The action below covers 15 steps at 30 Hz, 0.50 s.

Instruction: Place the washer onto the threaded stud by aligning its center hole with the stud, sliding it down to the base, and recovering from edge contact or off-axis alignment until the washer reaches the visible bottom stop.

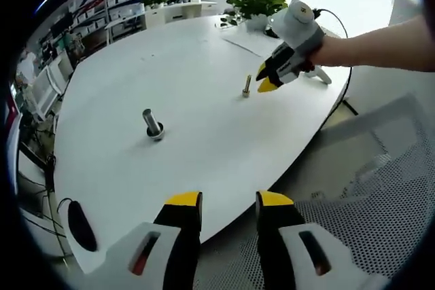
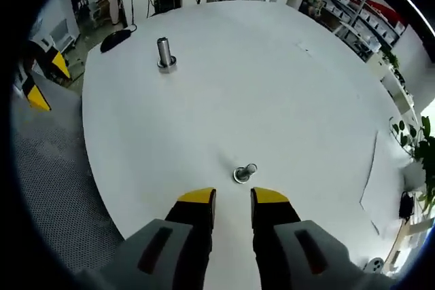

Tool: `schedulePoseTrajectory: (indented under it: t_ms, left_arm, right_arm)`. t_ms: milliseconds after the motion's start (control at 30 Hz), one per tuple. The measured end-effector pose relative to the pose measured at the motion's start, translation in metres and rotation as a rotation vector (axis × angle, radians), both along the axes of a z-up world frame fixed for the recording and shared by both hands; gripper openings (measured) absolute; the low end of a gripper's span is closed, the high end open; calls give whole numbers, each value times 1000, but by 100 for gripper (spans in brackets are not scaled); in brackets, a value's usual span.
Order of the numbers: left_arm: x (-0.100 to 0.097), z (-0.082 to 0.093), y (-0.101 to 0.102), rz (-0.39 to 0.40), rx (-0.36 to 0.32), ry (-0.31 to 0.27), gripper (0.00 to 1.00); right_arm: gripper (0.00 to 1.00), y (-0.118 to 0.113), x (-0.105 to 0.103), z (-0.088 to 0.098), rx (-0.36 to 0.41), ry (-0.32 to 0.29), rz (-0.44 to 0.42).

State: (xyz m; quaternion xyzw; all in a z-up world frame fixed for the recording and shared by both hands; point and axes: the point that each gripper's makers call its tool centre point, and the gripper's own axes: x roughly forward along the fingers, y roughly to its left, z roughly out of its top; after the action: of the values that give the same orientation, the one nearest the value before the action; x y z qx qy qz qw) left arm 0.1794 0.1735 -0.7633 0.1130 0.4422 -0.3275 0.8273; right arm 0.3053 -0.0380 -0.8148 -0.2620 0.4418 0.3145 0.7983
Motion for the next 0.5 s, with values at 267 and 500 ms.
schedulePoseTrajectory:
  t_ms: [267, 500]
  left_arm:
    - [-1, 4, -4, -16, -17, -11, 30]
    - [4, 12, -7, -18, -34, -51, 30]
  right_arm:
    - [23, -3, -18, 27, 115, -54, -126]
    - [23, 1, -31, 64, 214, -133, -183]
